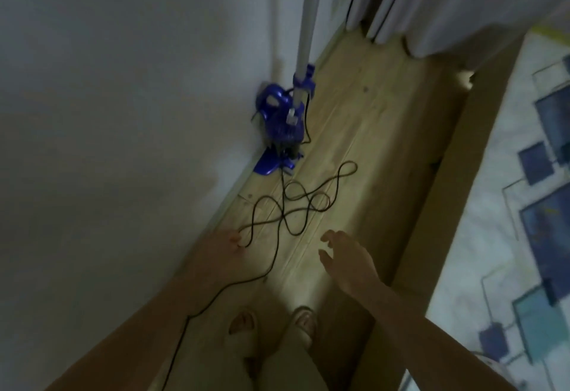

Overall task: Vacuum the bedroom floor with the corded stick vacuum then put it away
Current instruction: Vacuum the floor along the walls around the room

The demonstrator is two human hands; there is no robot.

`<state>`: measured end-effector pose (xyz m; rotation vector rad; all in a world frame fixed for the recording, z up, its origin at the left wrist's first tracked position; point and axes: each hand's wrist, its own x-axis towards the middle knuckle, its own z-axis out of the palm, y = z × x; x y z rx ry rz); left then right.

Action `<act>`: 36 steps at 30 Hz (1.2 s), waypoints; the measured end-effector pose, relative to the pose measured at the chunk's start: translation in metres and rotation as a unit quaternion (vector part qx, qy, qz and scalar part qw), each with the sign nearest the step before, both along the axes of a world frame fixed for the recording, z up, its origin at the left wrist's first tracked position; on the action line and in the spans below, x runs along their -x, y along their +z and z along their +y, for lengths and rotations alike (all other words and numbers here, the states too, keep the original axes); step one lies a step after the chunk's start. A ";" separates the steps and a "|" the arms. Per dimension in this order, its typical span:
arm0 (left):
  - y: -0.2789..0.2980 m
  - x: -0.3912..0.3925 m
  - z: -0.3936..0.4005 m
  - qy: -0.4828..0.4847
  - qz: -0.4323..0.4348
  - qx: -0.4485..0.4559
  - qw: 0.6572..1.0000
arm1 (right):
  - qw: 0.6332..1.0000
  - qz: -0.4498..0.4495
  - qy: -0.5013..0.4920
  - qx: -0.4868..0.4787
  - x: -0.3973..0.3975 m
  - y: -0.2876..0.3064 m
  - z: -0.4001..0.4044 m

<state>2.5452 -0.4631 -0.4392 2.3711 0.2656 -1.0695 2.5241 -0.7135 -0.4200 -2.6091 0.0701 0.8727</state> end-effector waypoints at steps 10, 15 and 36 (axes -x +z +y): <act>-0.303 0.009 0.002 0.008 -0.062 -0.030 0.998 | 0.979 -0.027 0.180 0.092 -0.024 -0.309 0.031; -0.424 0.004 -0.020 -0.004 -0.131 -0.015 0.991 | 0.954 -0.055 0.260 0.137 -0.045 -0.422 0.034; -0.511 -0.020 -0.057 -0.172 -0.245 -0.133 0.945 | 0.942 -0.224 0.136 0.210 -0.092 -0.549 0.030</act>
